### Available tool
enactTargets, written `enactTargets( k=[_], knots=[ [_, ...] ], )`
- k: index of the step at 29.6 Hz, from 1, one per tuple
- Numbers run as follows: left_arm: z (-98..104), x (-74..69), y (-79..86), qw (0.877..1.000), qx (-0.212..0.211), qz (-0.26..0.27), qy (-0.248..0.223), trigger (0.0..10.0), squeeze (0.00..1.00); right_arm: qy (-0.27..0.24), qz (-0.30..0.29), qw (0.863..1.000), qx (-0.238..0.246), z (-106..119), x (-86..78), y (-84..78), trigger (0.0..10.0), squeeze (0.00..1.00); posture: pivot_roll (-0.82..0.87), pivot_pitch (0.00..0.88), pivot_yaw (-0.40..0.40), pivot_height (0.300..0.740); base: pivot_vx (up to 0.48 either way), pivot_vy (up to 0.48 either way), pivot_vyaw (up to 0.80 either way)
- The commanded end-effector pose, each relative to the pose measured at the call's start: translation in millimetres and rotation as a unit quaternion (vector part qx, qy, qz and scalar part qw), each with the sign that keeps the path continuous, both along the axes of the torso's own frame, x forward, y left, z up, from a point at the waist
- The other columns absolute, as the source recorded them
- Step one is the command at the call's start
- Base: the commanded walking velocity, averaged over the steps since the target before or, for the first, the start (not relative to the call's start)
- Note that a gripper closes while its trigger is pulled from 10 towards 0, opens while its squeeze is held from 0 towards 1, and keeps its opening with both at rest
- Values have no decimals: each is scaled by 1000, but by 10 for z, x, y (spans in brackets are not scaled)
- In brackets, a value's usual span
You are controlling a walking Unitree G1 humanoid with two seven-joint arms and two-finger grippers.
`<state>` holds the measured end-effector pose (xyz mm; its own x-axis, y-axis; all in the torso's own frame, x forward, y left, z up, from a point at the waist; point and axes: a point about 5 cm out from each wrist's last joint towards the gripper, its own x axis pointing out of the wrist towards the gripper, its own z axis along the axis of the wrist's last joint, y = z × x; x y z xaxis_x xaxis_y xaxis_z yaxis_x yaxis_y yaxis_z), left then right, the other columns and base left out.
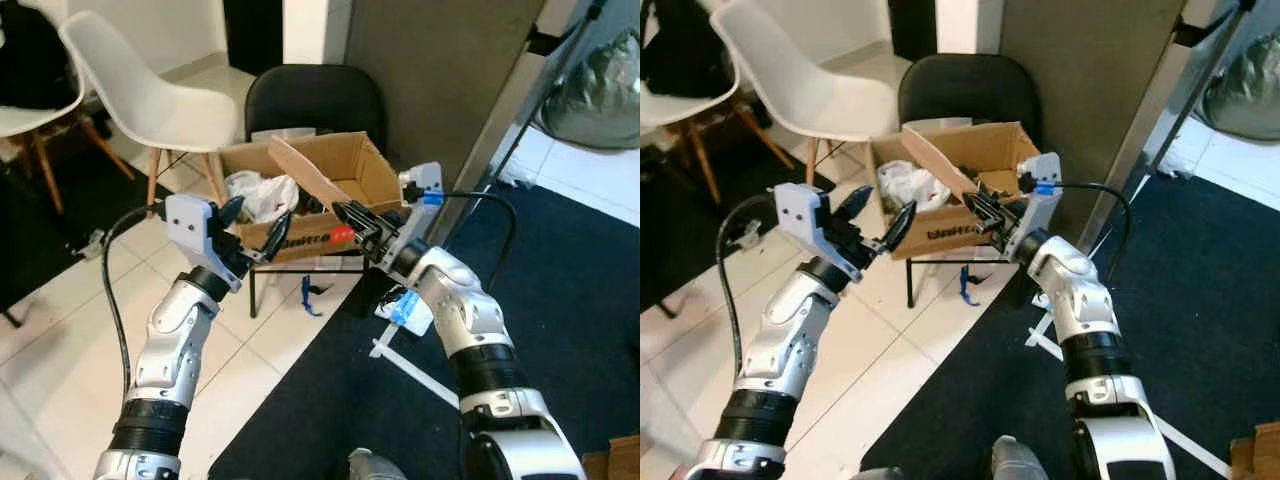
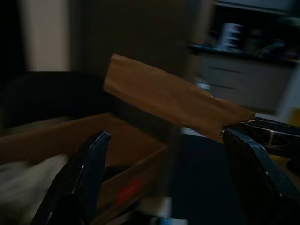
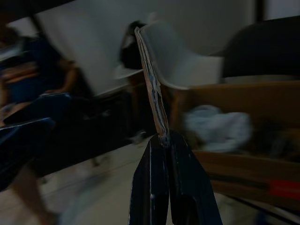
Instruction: Picking trash to rubbish bin
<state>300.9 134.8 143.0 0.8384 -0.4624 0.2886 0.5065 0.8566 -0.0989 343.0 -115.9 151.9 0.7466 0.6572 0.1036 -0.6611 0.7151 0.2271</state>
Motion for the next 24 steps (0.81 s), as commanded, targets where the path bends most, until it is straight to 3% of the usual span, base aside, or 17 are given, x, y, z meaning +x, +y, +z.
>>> enactTargets(
  k=[1,16,24],
  knots=[
    [4,5,-63,1000,2,-12,-2,10000,0,6,-11,1000,-7,-23,2,-83,10000,0,-34,0,-18,740,480,0,-775],
    [7,3,-62,1000,1,-11,-3,10000,0,5,-12,1000,-8,-26,-1,-81,10000,0,-35,0,-18,740,480,0,-758],
    [1,2,-26,1000,4,15,3,10000,0,-20,-6,1000,-18,7,-25,-76,10000,0,-37,0,-14,740,263,0,0]
  ],
)
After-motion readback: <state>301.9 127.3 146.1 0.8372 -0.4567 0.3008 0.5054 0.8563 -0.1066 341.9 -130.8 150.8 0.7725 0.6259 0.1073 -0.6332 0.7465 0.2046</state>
